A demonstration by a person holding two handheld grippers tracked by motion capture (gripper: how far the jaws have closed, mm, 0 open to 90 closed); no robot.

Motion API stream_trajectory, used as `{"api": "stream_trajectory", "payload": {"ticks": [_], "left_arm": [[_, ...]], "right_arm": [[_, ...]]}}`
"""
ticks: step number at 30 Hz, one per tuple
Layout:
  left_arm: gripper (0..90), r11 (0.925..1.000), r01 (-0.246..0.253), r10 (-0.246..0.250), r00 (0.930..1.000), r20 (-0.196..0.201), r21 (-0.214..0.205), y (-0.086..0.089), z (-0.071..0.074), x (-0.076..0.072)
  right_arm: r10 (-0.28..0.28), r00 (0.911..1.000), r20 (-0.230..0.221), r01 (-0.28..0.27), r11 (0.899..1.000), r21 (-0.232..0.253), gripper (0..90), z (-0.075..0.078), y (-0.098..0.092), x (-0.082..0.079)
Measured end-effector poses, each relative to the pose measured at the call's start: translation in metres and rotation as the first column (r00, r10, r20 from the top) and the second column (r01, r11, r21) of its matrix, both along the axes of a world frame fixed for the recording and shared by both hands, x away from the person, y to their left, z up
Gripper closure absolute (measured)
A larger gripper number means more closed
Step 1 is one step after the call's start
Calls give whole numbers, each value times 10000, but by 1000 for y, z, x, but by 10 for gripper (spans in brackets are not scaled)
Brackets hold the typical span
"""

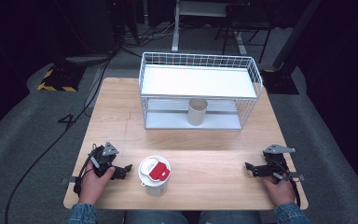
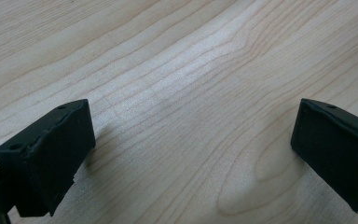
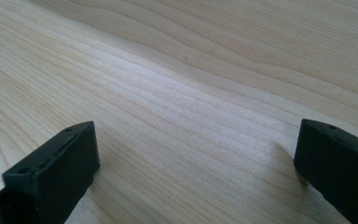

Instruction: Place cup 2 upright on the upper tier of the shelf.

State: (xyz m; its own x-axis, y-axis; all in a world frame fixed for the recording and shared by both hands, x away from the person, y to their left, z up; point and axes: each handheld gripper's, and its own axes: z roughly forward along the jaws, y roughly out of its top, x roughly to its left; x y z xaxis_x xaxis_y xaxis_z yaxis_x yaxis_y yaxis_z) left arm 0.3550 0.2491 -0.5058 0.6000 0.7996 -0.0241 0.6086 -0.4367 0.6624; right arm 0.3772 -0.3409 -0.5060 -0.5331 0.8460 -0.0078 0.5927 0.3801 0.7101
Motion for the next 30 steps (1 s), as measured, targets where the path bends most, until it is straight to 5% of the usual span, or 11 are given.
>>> {"api": "stream_trajectory", "payload": {"ticks": [18,30], "left_arm": [[12,9994,-146,143,9999,-92,-309,3,2,-2],[12,9972,126,-103,9994,318,-743,8,24,-21]], "right_arm": [[1,10000,3,-1,10000,1,1,0,0,0],[2,10000,3,-2,10000,2,1,0,0,0]]}}
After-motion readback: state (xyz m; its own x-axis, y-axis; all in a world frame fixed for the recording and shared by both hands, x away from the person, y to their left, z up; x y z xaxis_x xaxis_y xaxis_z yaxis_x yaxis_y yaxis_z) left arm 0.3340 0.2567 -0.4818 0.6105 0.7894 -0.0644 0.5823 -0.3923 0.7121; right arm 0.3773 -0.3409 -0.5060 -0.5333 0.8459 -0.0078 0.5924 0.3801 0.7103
